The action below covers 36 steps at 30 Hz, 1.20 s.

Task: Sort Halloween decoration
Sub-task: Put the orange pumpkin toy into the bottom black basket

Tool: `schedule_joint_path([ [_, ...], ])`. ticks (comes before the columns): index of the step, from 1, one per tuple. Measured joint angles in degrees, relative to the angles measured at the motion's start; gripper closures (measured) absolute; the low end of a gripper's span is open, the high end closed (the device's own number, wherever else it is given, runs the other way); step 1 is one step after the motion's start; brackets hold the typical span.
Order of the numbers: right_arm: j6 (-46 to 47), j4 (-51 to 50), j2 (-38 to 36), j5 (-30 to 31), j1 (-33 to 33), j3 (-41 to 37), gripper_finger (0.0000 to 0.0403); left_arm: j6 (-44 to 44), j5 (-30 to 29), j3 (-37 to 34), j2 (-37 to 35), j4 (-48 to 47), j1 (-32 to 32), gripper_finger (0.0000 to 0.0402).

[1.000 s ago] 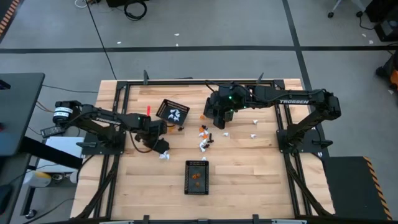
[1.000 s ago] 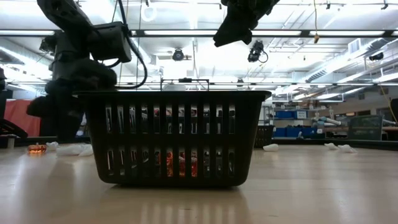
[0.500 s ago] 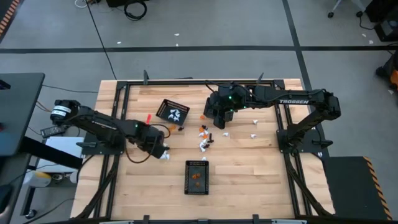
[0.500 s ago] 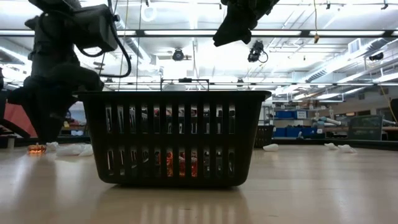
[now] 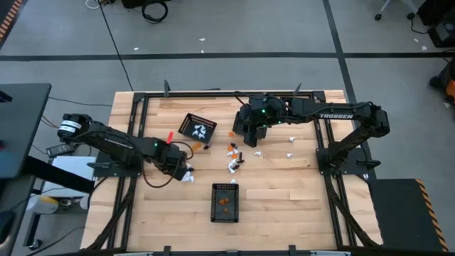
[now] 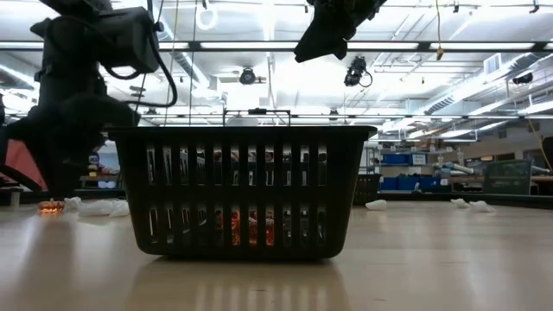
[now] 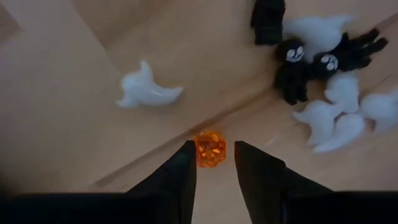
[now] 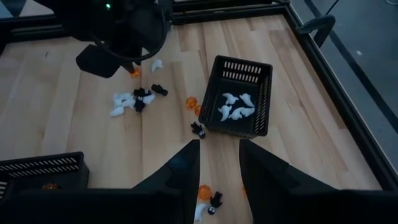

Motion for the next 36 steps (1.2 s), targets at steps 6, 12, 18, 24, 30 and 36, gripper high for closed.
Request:
schedule_joint_path([
  [6, 0.2, 0.0, 0.0, 0.0, 0.0, 0.0, 0.0286, -1.5, 1.6, -2.3, 0.0, 2.0, 0.0, 0.0242],
  [12, 0.2, 0.0, 0.0, 0.0, 0.0, 0.0, 0.0286, -1.1, 1.4, -2.8, 0.0, 2.4, 0.0, 0.0199],
  [18, 0.0, 0.3, 0.0, 0.0, 0.0, 0.0, 0.0286, 0.9, 3.6, -2.8, 0.0, 0.9, -0.2, 0.0201],
  [24, -0.2, 1.0, 0.0, 0.0, 0.0, 0.0, 0.0286, 3.5, 3.6, -2.8, 0.3, -0.6, -0.2, 0.0207],
  [30, -0.2, 1.0, 0.0, 0.0, 0.0, 0.0, 0.0286, 5.9, 4.5, -2.8, 2.5, 1.4, -0.2, 0.0207],
  [36, -0.2, 1.0, 0.0, 0.0, 0.0, 0.0, 0.0286, 7.5, 5.0, -2.5, 3.9, 1.8, -0.2, 0.0208],
])
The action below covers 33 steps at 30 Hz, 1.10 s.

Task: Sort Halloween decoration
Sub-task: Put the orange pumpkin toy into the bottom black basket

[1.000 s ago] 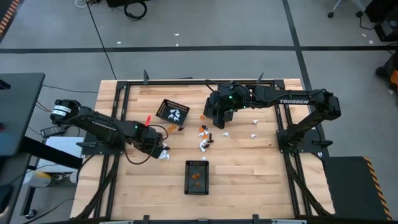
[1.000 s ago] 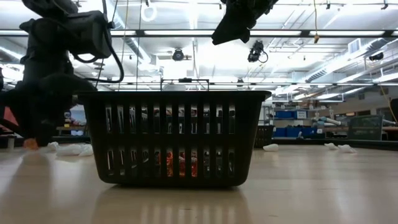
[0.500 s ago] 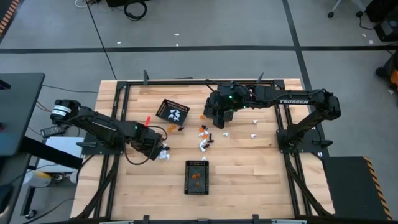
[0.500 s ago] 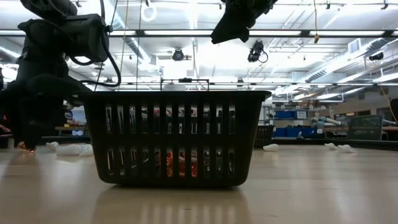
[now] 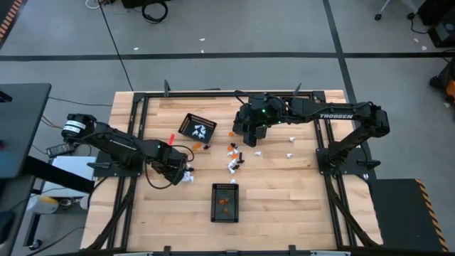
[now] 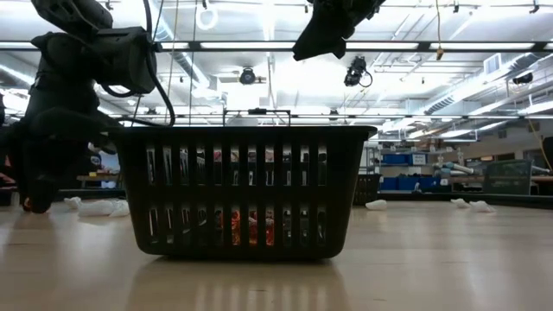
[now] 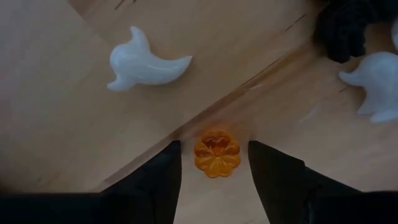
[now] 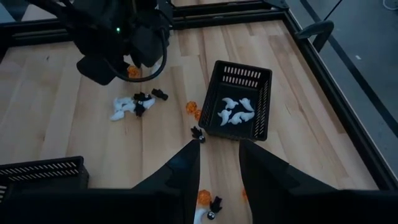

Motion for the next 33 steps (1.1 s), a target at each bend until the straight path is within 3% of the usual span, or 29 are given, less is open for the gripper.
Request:
schedule_joint_path([
  [5, 0.0, 0.3, 0.0, 0.0, 0.0, 0.0, 0.0286, 0.5, 0.0, 0.0, 0.0, 0.0, 0.0, 0.0213],
  [15, 0.0, 0.4, 0.0, 0.0, 0.0, 0.0, 0.0286, 0.9, -0.3, -0.1, 0.1, 0.1, 0.0, 0.0282],
  [23, -0.1, 0.4, 0.0, 0.0, 0.0, 0.0, 0.0286, 1.1, -0.3, 0.3, -0.4, 0.6, 0.0, 0.0286],
  [33, 0.2, 0.1, 0.0, 0.3, 0.0, 0.0, 0.0286, 0.2, 0.3, 0.8, -3.6, 7.8, 0.8, 0.0287],
])
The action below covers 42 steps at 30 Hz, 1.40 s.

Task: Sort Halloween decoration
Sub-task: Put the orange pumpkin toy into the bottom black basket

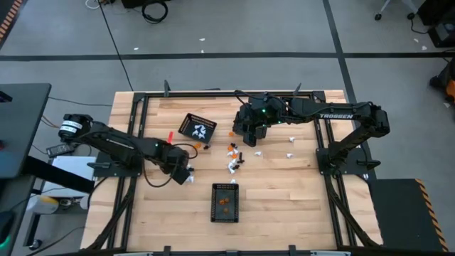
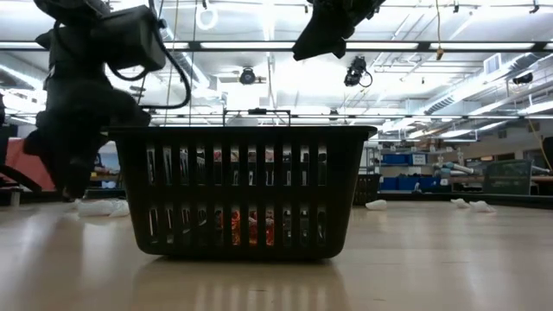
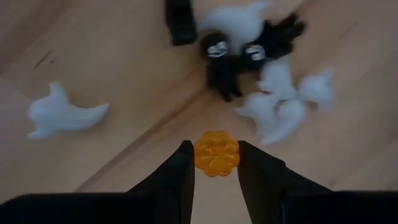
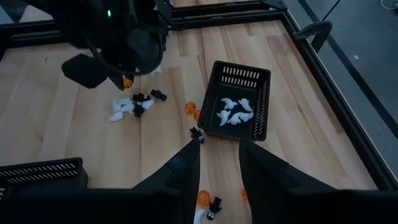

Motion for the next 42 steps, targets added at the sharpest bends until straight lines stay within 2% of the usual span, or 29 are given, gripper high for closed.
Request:
schedule_joint_path([
  [6, -1.2, -1.4, 0.0, 0.1, -0.7, 0.0, 0.0286, -1.6, 3.2, 0.0, -3.0, 6.2, 0.9, 0.0287],
  [15, 2.5, -2.8, 0.0, -0.1, -3.1, -0.2, 0.0286, -3.4, 12.2, 0.1, -3.9, 28.9, 0.4, 0.0287],
  [19, 6.4, -2.1, 0.0, 1.4, -3.4, -1.7, 0.0286, -3.5, 12.2, 0.2, -3.0, 39.4, -0.4, 0.0287],
  [25, 13.0, 1.0, 0.0, 1.7, -2.0, -4.0, 0.0286, -3.0, 11.3, 0.5, 2.1, 47.4, -1.5, 0.0287],
  [28, 14.8, 1.5, 0.0, 2.8, -0.5, -4.0, 0.0286, -0.5, 12.4, 3.0, 6.1, 47.9, -2.6, 0.0287],
  [33, 17.8, 2.0, 0.0, 8.8, 1.7, -4.0, 0.0286, 6.5, 13.1, 9.9, 13.4, 47.0, -5.1, 0.0287],
  [42, 25.0, 2.8, 0.0, 13.7, 5.7, -4.1, 0.0286, 18.5, 9.7, 25.2, 29.3, 33.7, -7.4, 0.0287],
])
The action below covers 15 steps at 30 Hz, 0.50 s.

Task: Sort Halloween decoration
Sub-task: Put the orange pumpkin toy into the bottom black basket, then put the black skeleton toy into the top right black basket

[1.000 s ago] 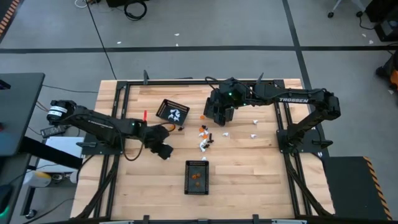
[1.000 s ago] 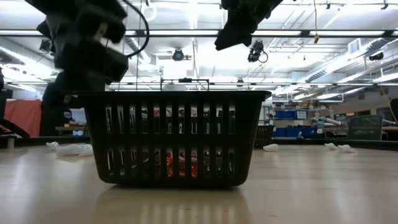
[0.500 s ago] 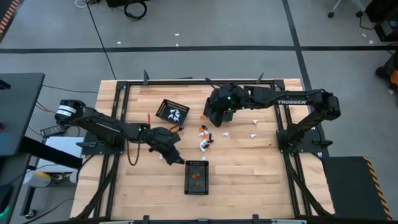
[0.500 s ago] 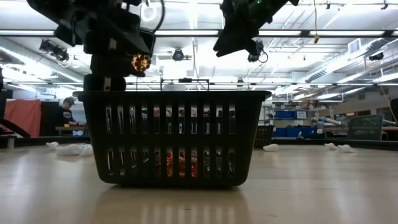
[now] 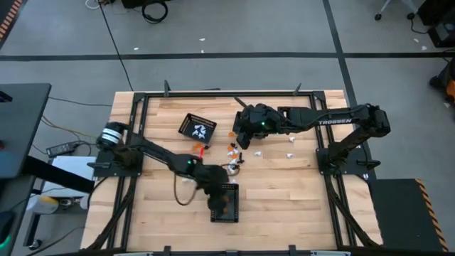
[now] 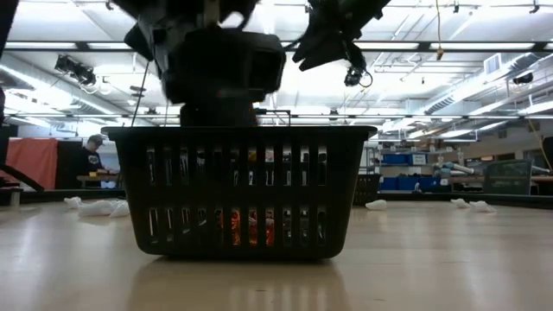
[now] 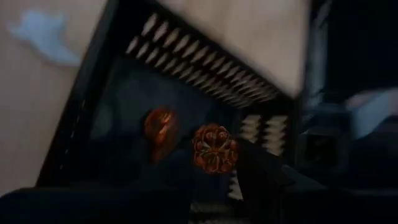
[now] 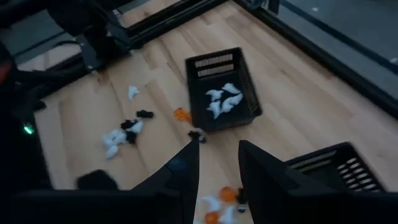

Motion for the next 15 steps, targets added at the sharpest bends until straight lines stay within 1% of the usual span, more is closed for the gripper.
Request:
schedule_joint_path([
  [3, 2.9, 0.0, 0.0, 0.4, 1.7, 0.0, 0.0286, 3.5, -0.4, 6.3, 4.4, -5.8, -0.7, 0.0287],
  [5, 4.4, 0.1, 0.0, 1.7, 3.0, 0.1, 0.0286, 6.0, -0.9, 9.6, 6.2, -11.0, -1.3, 0.0287],
  [7, 5.4, -0.5, 0.0, 2.8, 4.2, 0.1, 0.0286, 7.6, -3.4, 12.1, 7.7, -12.0, -1.8, 0.0285],
  [9, 6.6, -0.5, -0.1, 3.2, 5.3, 0.1, 0.0286, 8.8, -5.8, 13.5, 7.8, -15.1, -2.4, 0.0276],
  [11, 7.7, -1.0, -0.1, 3.2, 6.1, 0.1, 0.0286, 9.3, -7.5, 14.3, 8.2, -13.5, -2.6, 0.0261],
  [15, 10.2, -2.6, -0.1, 3.0, 7.4, 0.1, 0.0286, 10.3, -7.4, 14.6, 8.1, -14.5, -2.5, 0.0226],
])
